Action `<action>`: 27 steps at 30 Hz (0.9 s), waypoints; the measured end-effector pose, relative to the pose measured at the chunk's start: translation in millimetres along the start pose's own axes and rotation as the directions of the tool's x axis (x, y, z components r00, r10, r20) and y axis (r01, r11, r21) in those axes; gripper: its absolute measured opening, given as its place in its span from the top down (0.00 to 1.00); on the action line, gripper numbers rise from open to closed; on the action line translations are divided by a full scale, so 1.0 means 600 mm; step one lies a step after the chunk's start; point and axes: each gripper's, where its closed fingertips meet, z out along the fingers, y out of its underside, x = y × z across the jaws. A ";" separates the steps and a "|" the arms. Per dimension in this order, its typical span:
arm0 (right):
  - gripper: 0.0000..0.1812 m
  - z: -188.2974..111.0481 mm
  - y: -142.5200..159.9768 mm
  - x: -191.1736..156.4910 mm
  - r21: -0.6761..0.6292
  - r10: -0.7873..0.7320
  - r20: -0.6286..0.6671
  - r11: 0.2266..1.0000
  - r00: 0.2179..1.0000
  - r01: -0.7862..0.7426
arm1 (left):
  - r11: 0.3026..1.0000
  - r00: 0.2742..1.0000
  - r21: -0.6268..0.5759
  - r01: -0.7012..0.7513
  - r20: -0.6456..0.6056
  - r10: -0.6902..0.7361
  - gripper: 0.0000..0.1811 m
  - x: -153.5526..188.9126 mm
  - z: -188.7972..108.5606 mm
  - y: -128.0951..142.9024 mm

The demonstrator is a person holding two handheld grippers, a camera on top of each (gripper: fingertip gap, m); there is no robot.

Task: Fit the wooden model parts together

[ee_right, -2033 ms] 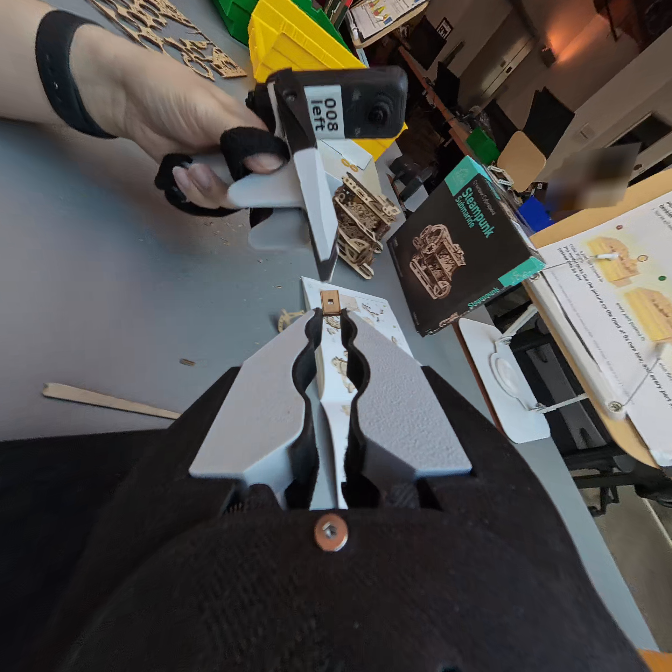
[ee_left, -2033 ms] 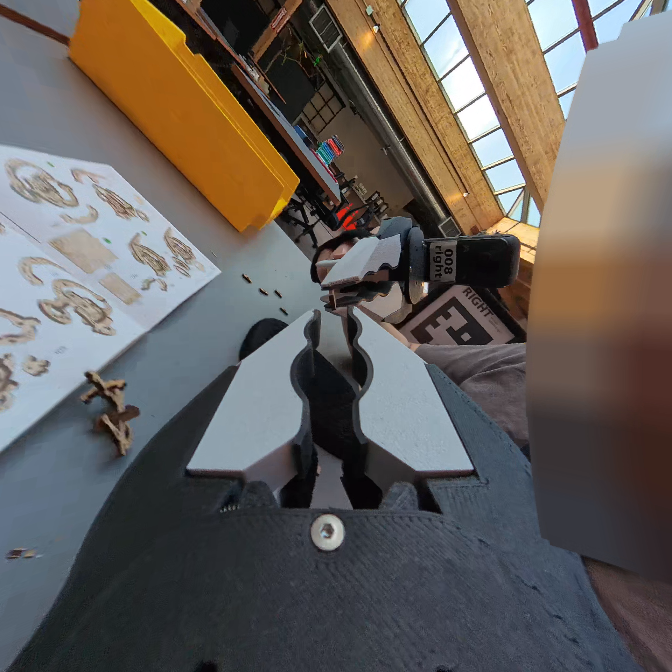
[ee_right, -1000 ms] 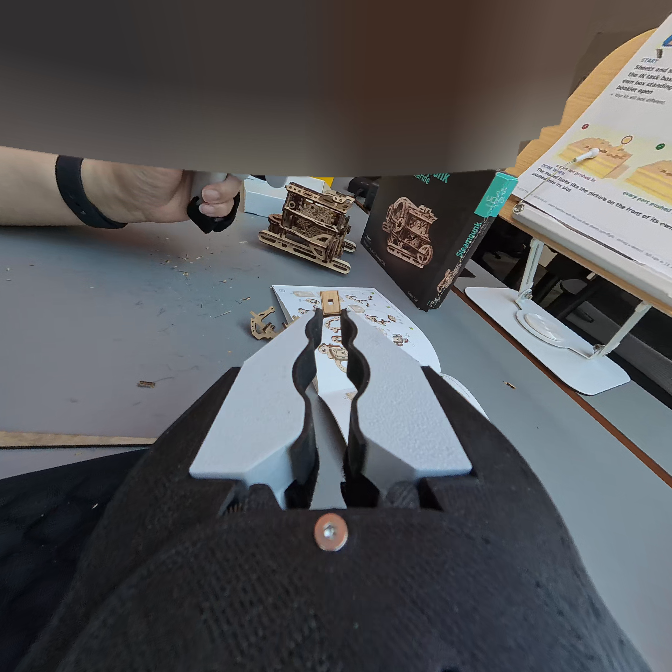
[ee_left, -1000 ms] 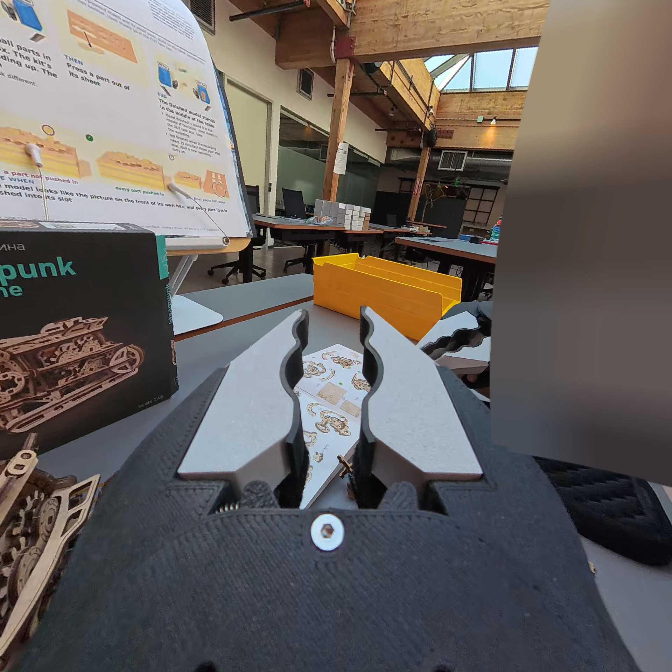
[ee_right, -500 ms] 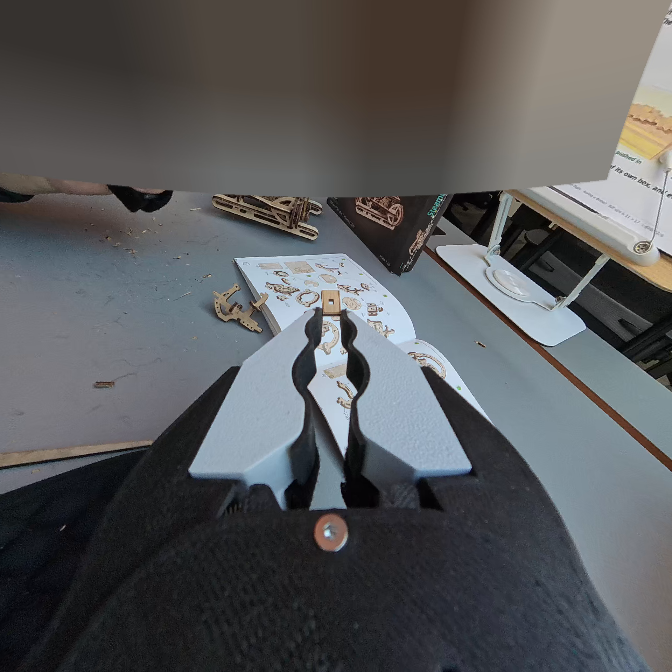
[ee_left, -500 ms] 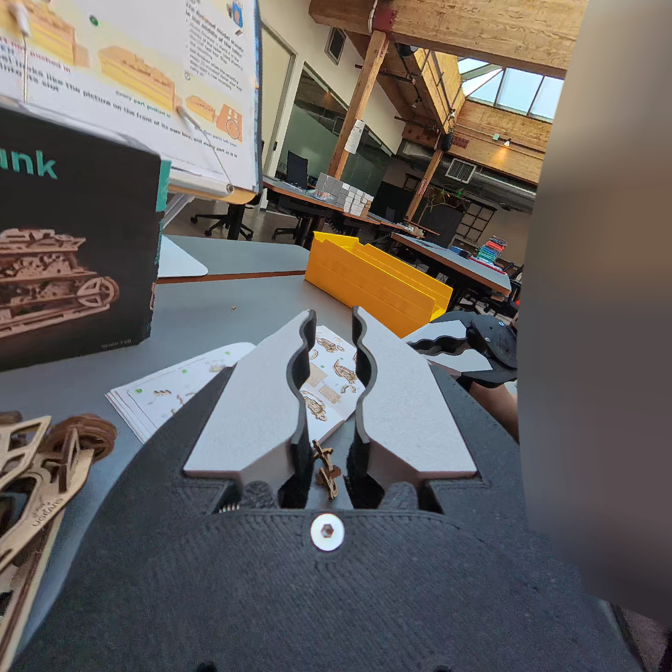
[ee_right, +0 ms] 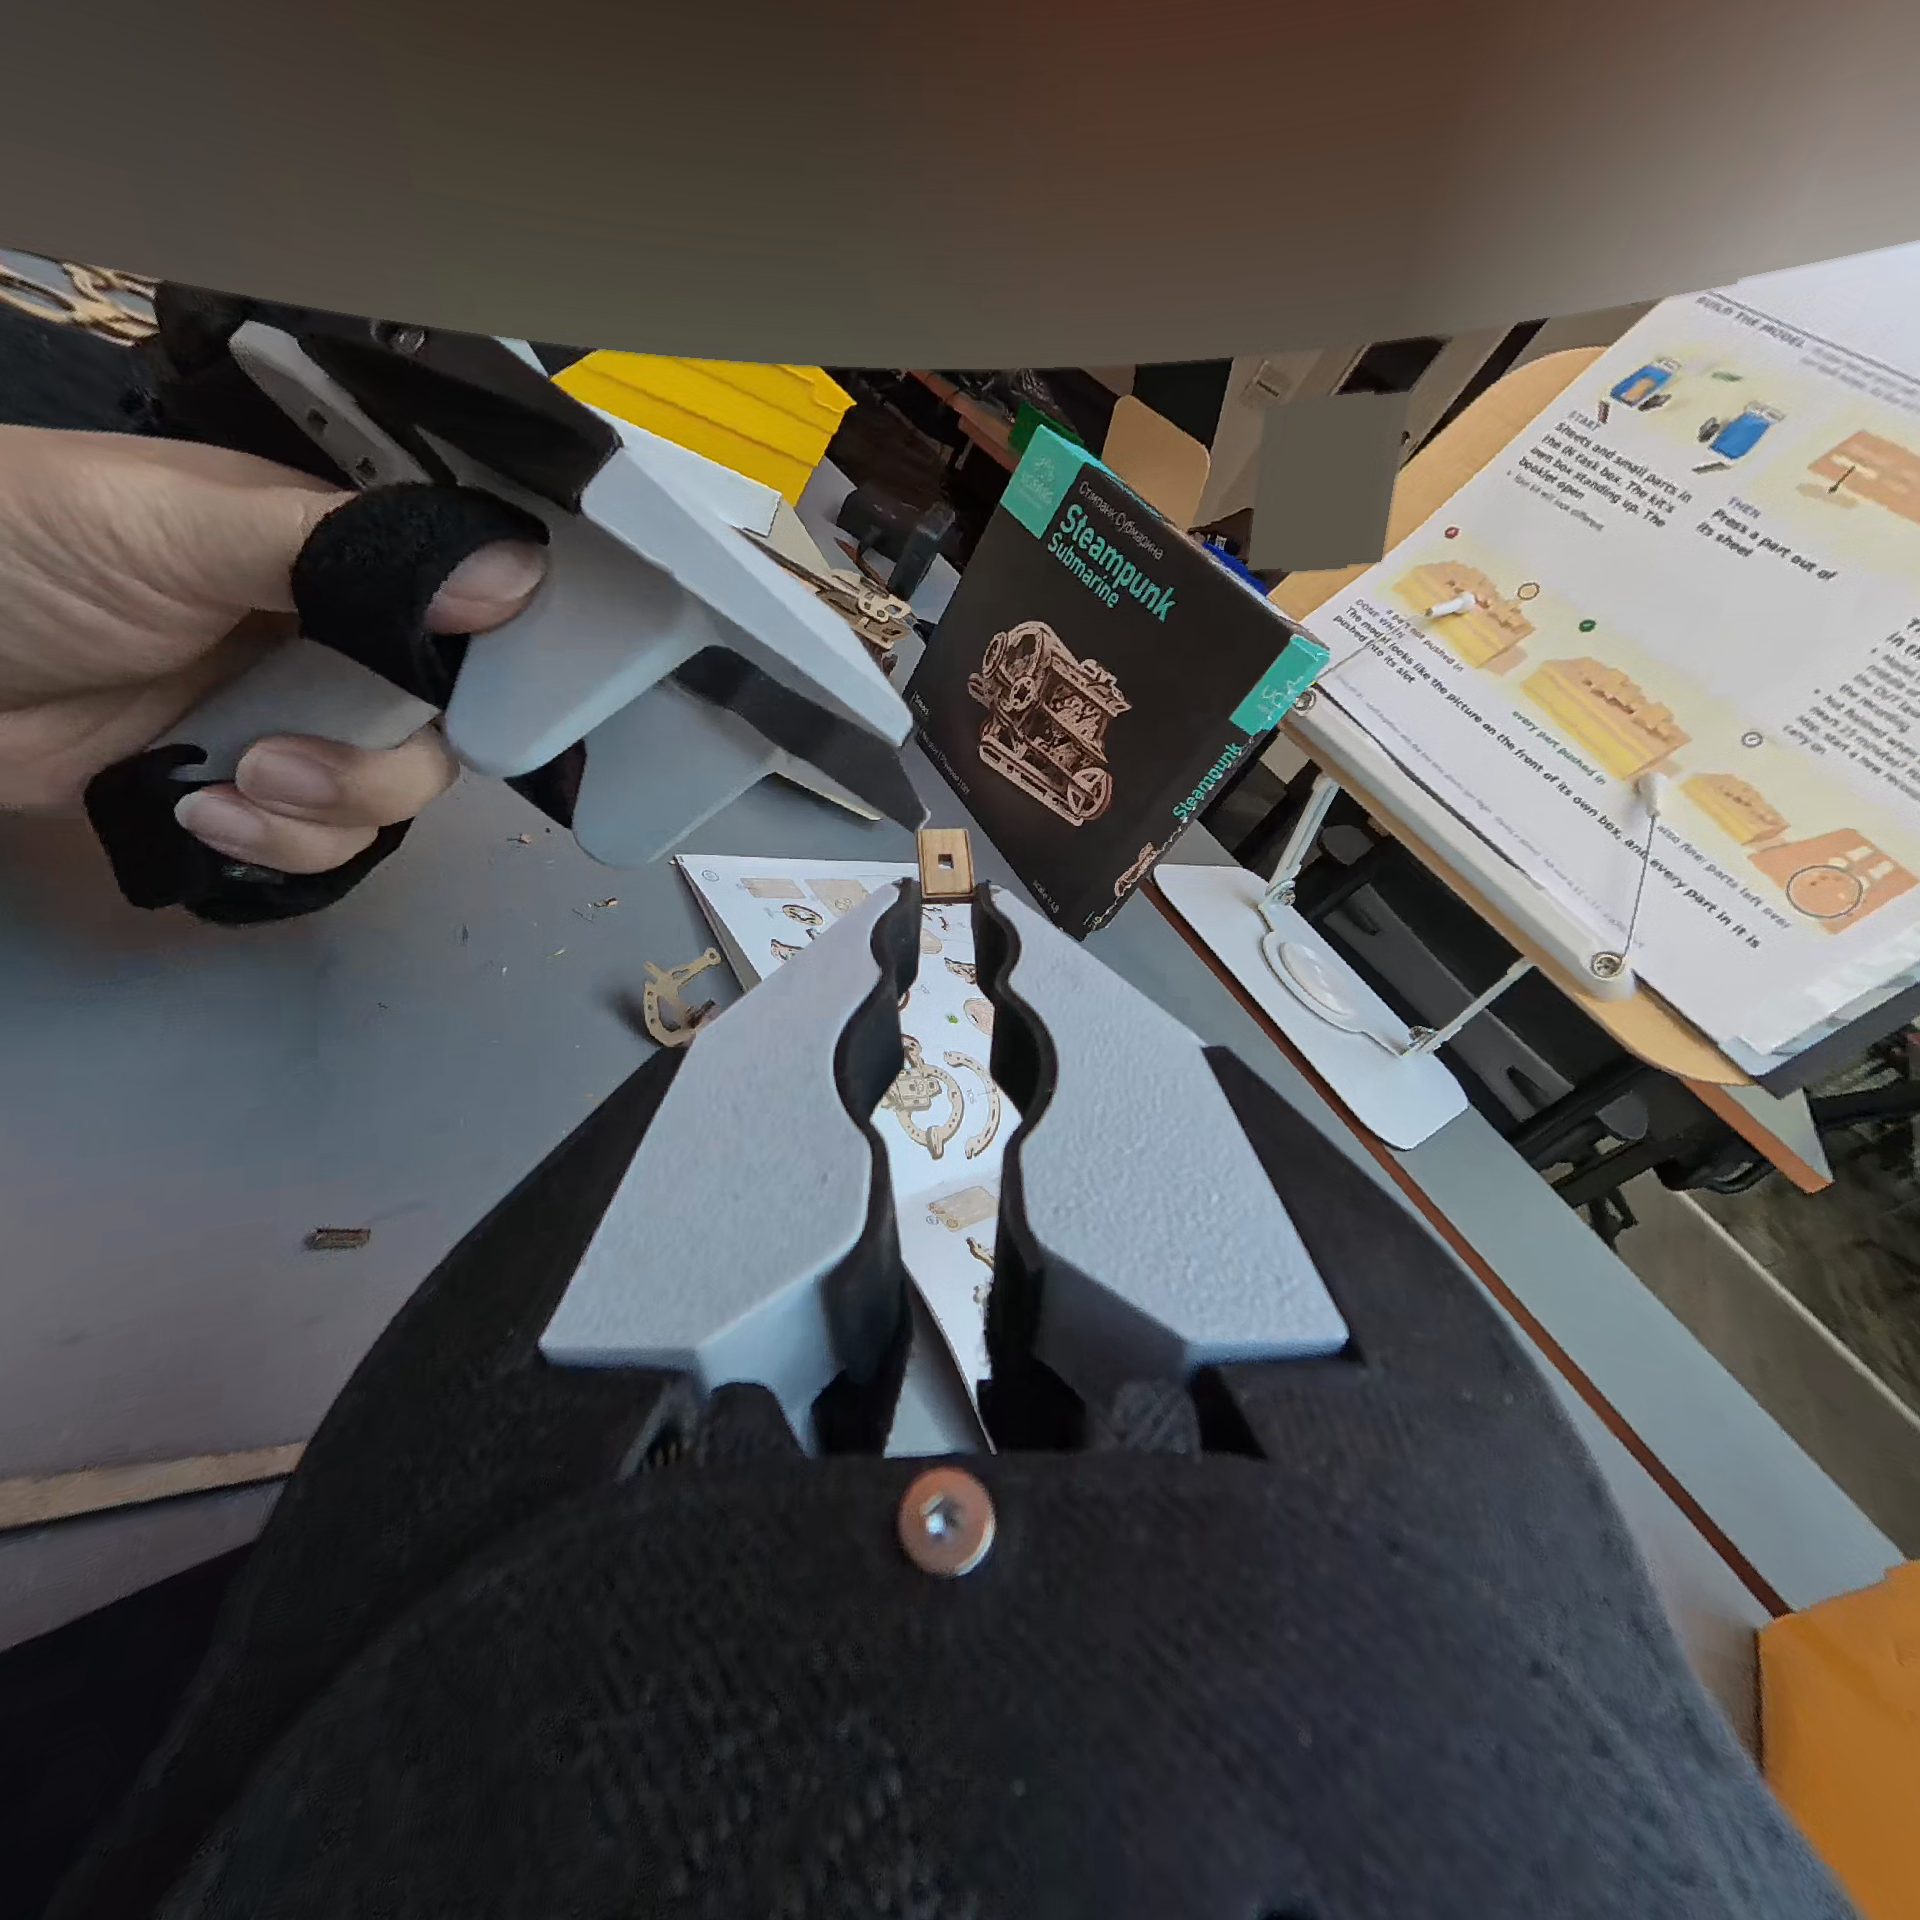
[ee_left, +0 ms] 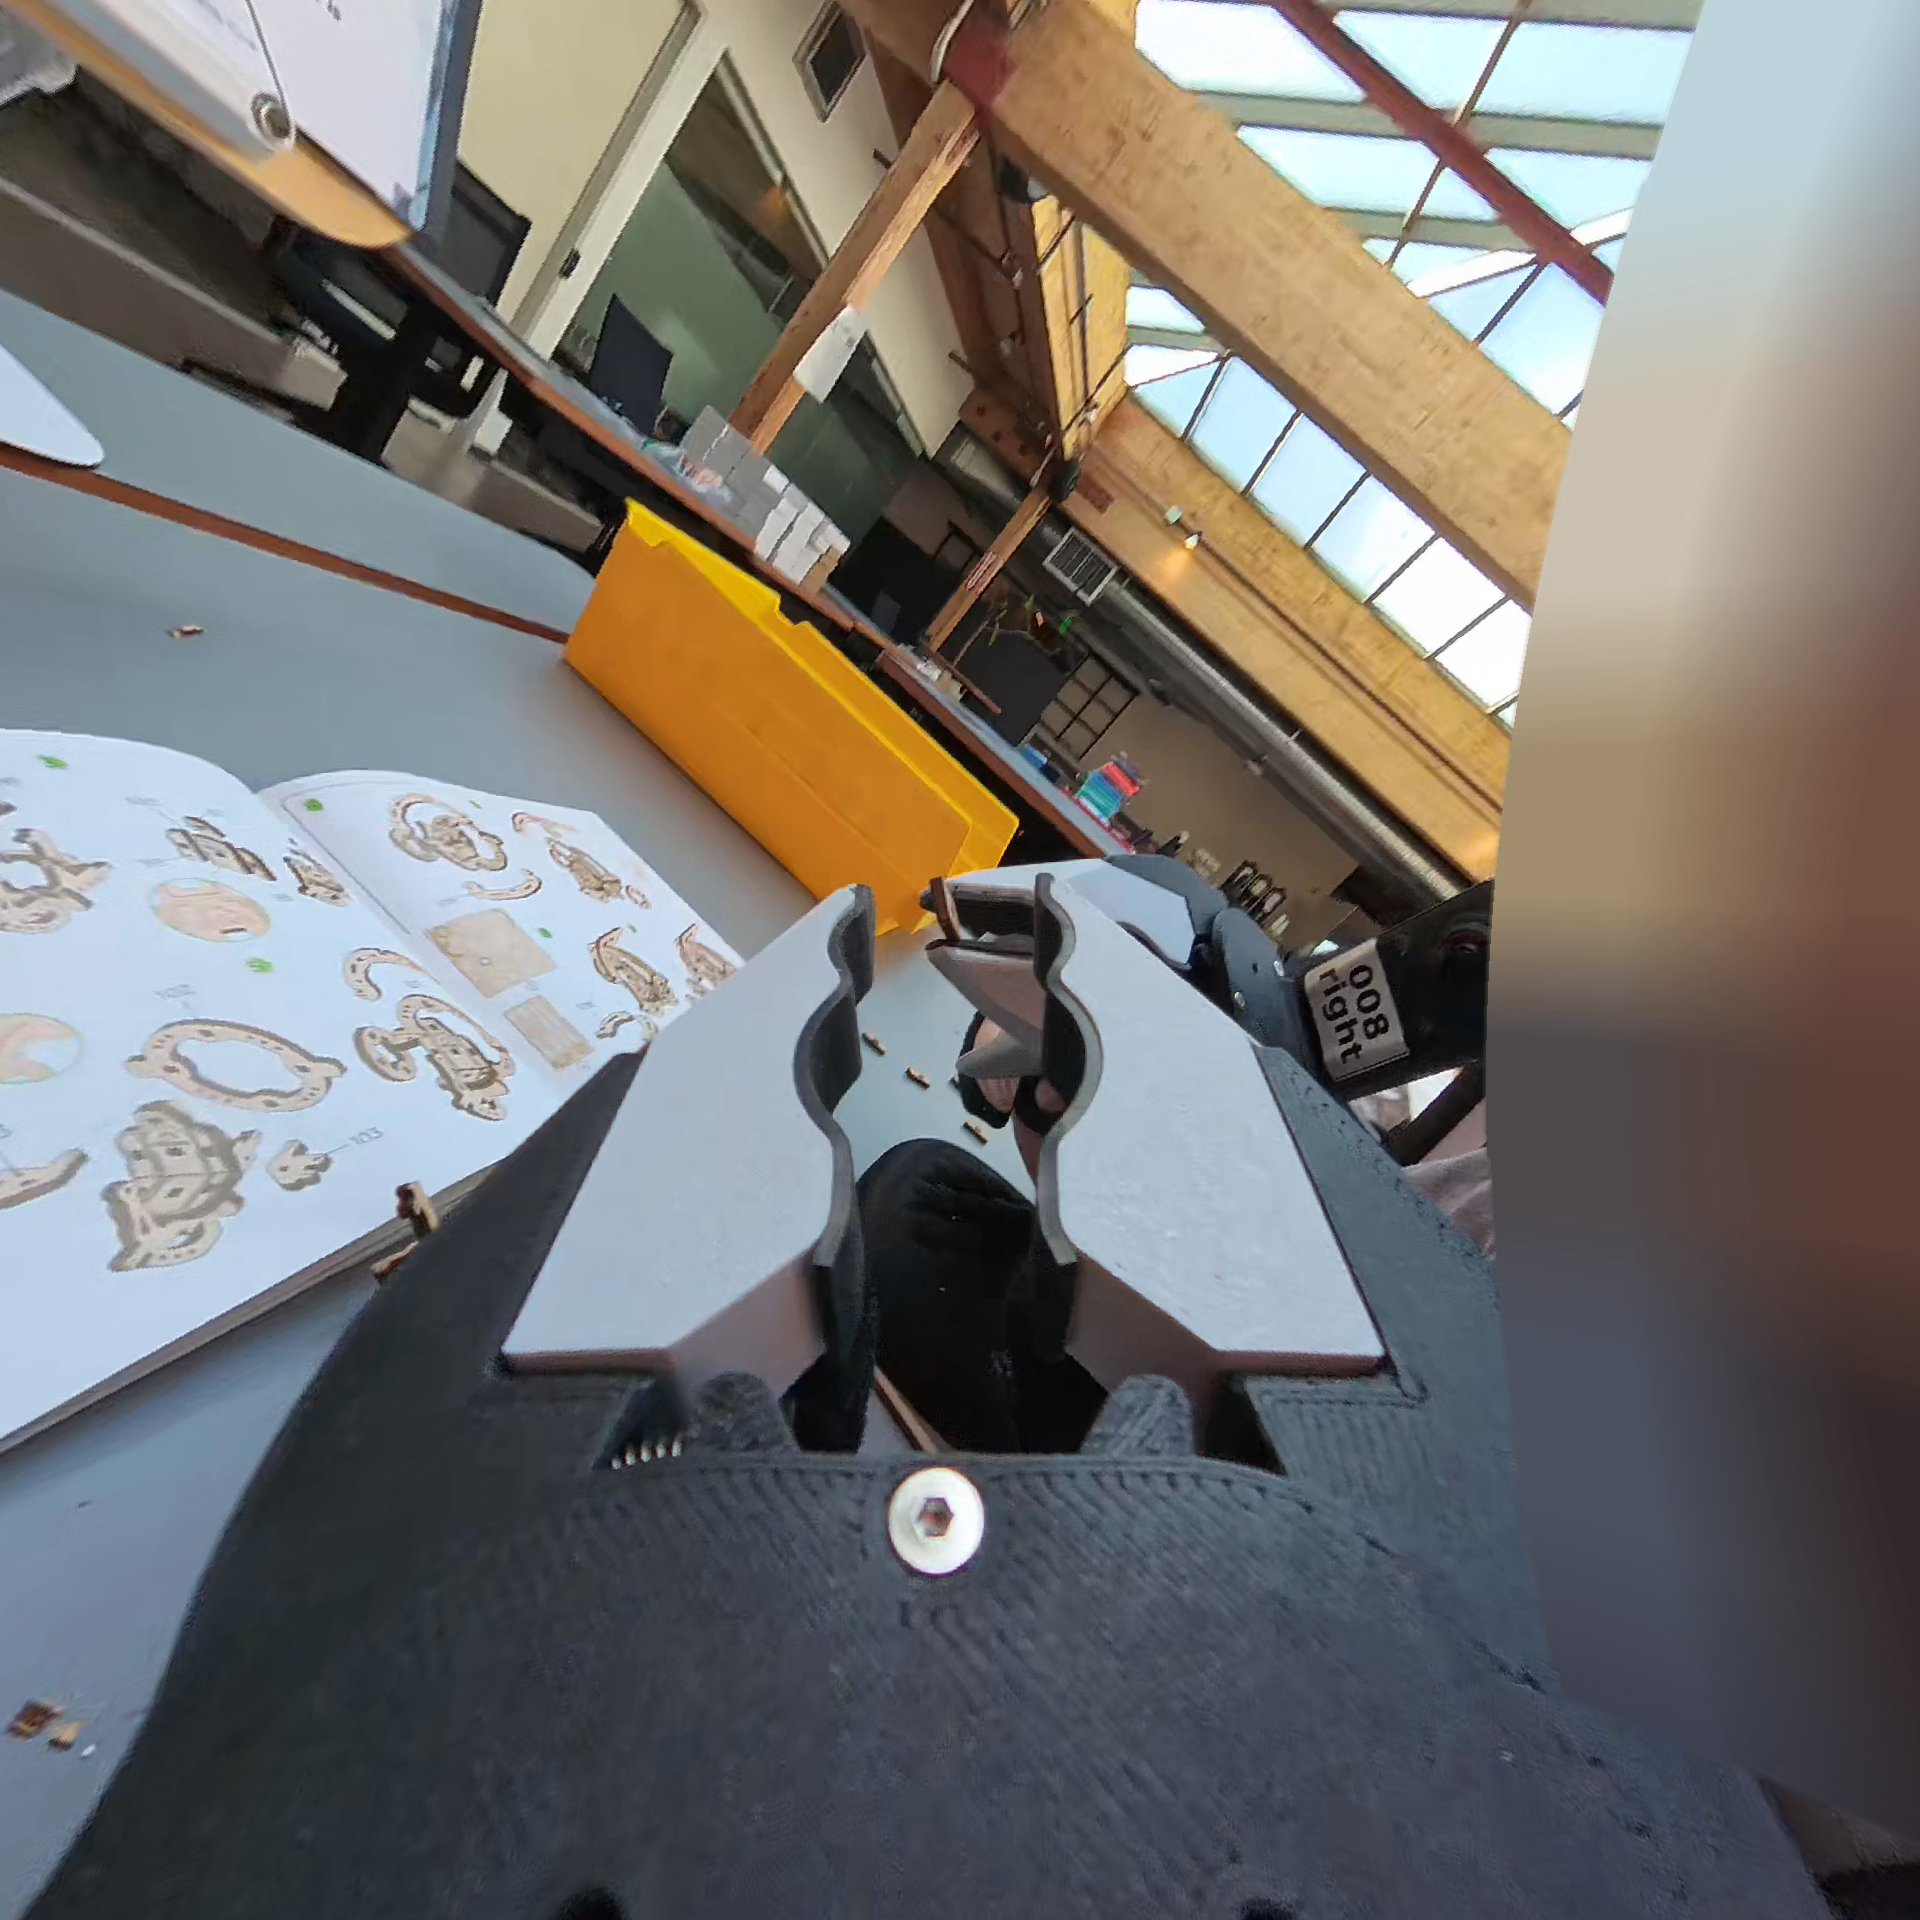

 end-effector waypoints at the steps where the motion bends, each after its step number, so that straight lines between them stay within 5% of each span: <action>1: 0.95 0.001 0.000 -0.004 0.000 -0.032 0.000 0.999 0.999 0.032 | 1.000 1.000 0.030 -0.001 -0.013 0.001 0.85 0.001 -0.002 -0.002; 12: 0.96 0.003 0.004 -0.007 -0.021 -0.103 -0.037 0.994 0.994 0.103 | 0.999 1.000 -0.022 0.027 0.014 -0.027 0.88 -0.011 0.003 0.019; 18: 0.95 0.006 0.017 0.000 -0.043 -0.066 -0.037 0.997 0.997 0.064 | 0.994 0.996 0.067 0.081 0.017 -0.083 0.93 -0.025 -0.015 -0.017; 22: 0.95 0.006 0.026 0.006 -0.062 -0.060 -0.041 0.996 0.997 0.057 | 0.979 0.994 0.196 -0.063 0.101 0.043 0.94 -0.035 -0.057 -0.093; 27: 0.96 0.008 0.030 0.011 -0.066 -0.021 -0.041 0.998 0.999 0.018 | 0.983 0.981 0.124 -0.133 0.156 0.113 0.92 -0.047 -0.054 -0.093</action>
